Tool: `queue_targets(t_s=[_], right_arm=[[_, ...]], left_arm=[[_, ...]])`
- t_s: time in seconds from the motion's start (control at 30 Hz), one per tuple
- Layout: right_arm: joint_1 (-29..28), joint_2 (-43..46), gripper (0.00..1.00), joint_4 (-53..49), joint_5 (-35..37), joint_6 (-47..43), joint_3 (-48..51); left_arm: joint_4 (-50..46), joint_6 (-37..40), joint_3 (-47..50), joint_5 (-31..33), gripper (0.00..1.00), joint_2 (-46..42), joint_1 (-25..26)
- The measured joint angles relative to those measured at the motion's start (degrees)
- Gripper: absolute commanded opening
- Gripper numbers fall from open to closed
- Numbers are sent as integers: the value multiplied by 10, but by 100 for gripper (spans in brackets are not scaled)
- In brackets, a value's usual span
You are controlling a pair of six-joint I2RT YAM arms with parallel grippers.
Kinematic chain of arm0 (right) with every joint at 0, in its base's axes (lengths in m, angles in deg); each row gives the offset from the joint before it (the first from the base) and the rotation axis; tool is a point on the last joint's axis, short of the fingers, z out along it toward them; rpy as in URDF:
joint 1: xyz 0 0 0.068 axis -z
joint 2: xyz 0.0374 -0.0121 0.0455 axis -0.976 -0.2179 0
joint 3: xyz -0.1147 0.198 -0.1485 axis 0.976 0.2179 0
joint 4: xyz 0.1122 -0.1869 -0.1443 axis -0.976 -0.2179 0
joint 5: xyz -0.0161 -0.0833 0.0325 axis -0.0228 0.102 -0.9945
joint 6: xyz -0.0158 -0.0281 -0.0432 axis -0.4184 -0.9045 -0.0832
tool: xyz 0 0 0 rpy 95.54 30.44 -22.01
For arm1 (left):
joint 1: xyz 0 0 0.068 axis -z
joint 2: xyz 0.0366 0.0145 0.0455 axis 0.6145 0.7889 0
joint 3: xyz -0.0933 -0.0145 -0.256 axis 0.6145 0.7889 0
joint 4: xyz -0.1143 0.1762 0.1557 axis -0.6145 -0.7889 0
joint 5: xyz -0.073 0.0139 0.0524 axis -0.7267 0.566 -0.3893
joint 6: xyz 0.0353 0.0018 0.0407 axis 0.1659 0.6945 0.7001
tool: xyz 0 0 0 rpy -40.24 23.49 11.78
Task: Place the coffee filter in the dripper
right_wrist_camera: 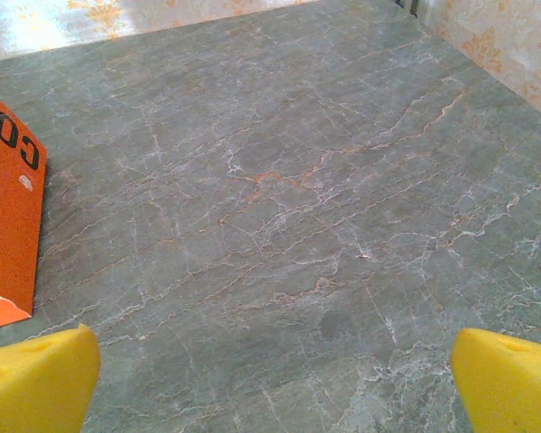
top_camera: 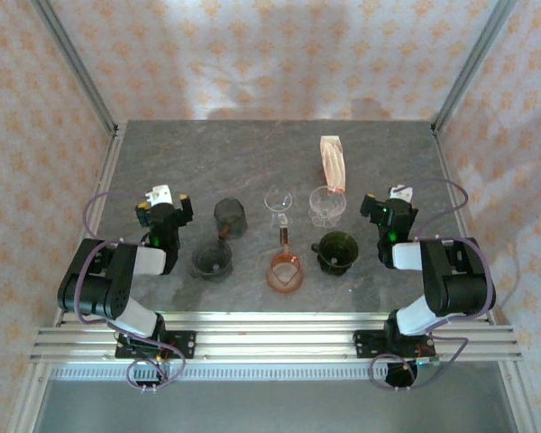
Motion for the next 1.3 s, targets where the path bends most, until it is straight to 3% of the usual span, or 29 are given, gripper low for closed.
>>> queue_targets(t_s=[1.13, 1.3], right_arm=[[1, 0, 100, 0, -3, 0, 0], [3, 21, 100, -81, -9, 0, -32]], left_arm=[[0, 0, 0, 0, 100, 0, 0], [-48, 0, -8, 0, 100, -32, 0]])
